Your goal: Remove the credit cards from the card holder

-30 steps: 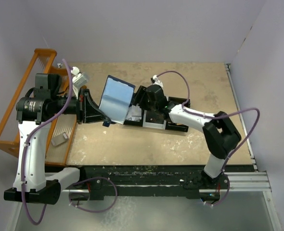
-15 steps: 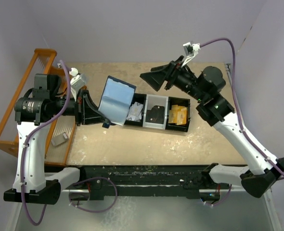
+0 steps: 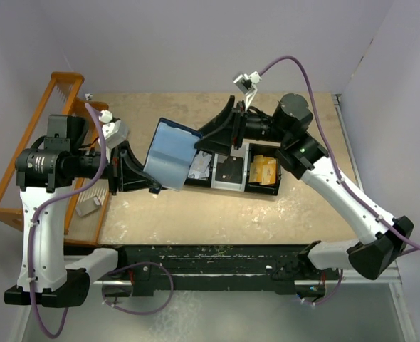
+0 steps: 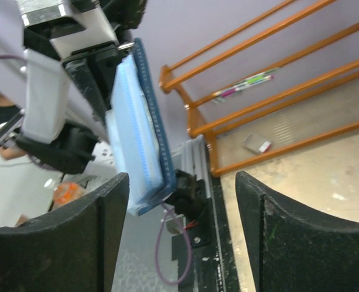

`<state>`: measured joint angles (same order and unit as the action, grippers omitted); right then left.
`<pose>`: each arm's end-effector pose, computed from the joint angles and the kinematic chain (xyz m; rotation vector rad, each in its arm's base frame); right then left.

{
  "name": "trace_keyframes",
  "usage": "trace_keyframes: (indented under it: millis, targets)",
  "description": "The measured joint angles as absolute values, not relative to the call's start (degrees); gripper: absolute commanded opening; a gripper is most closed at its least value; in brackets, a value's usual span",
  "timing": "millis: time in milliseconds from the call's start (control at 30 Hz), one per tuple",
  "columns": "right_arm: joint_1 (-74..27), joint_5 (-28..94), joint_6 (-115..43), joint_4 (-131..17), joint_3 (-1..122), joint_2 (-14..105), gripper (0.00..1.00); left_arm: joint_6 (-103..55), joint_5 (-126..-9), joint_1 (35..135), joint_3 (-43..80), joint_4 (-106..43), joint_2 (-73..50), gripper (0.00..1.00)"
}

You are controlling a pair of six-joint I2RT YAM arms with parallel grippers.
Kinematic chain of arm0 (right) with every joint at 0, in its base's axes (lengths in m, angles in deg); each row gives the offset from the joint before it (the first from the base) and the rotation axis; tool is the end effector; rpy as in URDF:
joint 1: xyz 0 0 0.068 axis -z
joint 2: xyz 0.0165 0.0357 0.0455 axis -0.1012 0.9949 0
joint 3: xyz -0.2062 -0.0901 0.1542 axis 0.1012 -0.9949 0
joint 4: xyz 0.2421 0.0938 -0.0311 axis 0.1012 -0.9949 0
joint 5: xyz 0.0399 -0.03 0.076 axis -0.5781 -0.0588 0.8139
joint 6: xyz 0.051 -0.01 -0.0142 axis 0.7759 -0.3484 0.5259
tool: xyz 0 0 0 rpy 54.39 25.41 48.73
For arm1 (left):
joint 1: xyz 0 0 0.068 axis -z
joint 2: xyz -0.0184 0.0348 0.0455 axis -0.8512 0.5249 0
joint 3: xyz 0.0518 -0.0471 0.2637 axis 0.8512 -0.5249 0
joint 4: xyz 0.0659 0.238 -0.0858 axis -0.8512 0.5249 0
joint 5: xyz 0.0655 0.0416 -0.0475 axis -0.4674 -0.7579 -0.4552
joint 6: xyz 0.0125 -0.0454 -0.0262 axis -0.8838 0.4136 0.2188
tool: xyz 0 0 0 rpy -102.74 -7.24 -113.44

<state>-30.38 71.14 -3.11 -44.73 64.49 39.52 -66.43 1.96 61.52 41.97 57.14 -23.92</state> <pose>0.2172 0.1907 0.4732 -0.7328 1.4067 1.5871 0.1221 -0.0416 0.4646 1.0314 1.6639 -1.3333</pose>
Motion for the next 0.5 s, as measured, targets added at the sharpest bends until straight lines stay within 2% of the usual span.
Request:
trace_keyframes:
  millis: [133,400,500]
  targets:
    - [-31.0,75.7,-1.0,-41.6,64.5,40.3,0.58,-69.5,1.2,61.5,42.0,58.7,-23.9,0.0]
    - [-32.5,81.1,5.2,-32.6,64.2,41.4,0.23,-71.9,0.2,61.5,42.0,59.6,-23.8,0.0]
    - [-32.7,82.6,8.3,-28.2,63.3,41.5,0.26,-72.0,-0.6,61.5,42.0,59.5,-23.8,0.0]
